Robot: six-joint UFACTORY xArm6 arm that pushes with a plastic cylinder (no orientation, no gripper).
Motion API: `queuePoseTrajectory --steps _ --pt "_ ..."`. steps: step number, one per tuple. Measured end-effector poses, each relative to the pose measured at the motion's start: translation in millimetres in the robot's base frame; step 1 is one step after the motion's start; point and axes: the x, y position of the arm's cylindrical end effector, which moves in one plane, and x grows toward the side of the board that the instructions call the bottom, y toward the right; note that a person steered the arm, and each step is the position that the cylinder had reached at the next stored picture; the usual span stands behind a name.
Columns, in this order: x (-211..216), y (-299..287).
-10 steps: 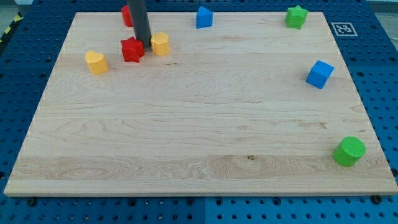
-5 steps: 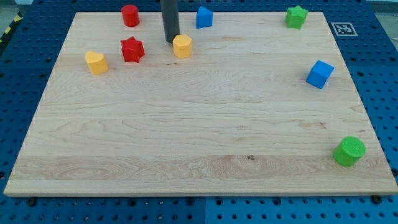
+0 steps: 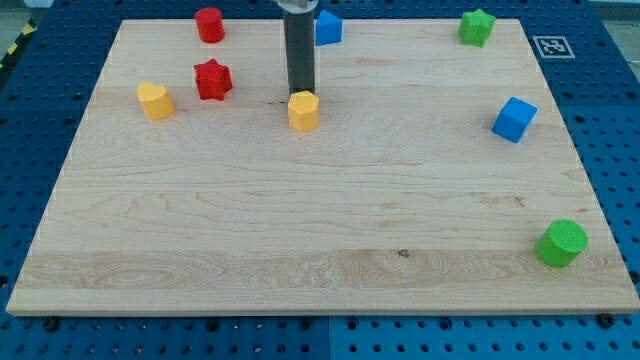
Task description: Push the yellow hexagon towards bottom middle end
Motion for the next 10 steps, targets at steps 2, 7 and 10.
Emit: queuePoseTrajectory --steps 2,7,10 --pt "62 0" --pt "180 35" --pt "150 20"
